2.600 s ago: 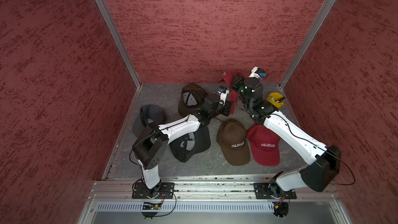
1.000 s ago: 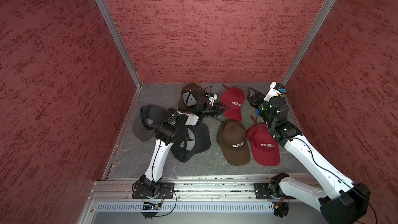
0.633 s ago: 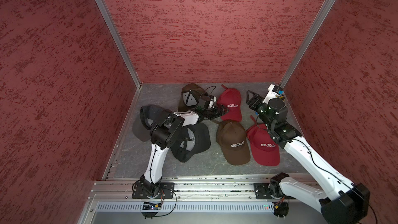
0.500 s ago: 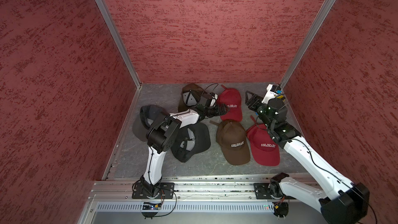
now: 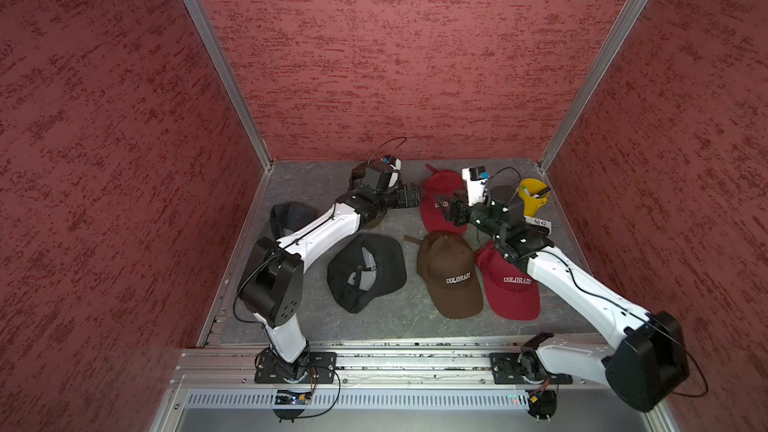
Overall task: Open the adjustable buckle of the baseball cap
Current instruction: Place the baseball cap at the center of the board, then pick up the baseball cap from the center of the board.
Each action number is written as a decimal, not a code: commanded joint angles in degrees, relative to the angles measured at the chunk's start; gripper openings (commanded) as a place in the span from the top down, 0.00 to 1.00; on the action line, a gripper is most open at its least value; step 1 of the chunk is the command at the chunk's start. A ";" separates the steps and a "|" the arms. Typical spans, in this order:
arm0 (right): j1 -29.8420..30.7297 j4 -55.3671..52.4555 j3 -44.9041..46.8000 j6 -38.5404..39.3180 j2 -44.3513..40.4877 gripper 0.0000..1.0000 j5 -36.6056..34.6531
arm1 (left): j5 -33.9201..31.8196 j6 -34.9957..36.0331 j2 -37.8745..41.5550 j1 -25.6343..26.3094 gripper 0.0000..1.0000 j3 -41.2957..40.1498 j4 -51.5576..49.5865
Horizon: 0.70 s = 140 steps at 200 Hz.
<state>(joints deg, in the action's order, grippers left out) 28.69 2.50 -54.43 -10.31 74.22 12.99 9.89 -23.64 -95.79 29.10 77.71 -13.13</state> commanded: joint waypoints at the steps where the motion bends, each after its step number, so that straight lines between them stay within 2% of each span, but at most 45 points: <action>1: 4.36 1.80 -3.72 9.66 6.12 0.32 7.83 | -2.48 3.11 5.48 -3.46 0.00 -2.03 -9.49; 23: 8.92 1.30 -8.13 15.22 14.12 0.30 8.53 | -3.84 3.24 11.85 -6.29 0.00 -5.68 -13.33; 34: 11.08 1.26 -9.91 17.76 17.67 0.28 6.61 | -4.44 3.03 15.18 -7.47 0.00 -7.91 -14.43; 71: 15.25 -1.32 -16.93 25.30 28.47 0.23 5.83 | -6.18 2.89 23.15 -10.45 0.00 -13.24 -18.86; 102: 16.09 -2.37 -19.32 27.54 33.05 0.23 6.77 | -7.13 3.14 27.14 -11.59 0.00 -15.83 -20.05; 140: 16.58 -3.00 -20.45 28.84 37.04 0.23 3.45 | -6.61 4.18 30.08 -13.87 0.00 -17.33 -20.70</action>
<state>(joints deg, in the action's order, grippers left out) 44.91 0.34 -73.25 16.12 109.43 18.39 3.33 -21.12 -67.57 16.84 61.06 -32.67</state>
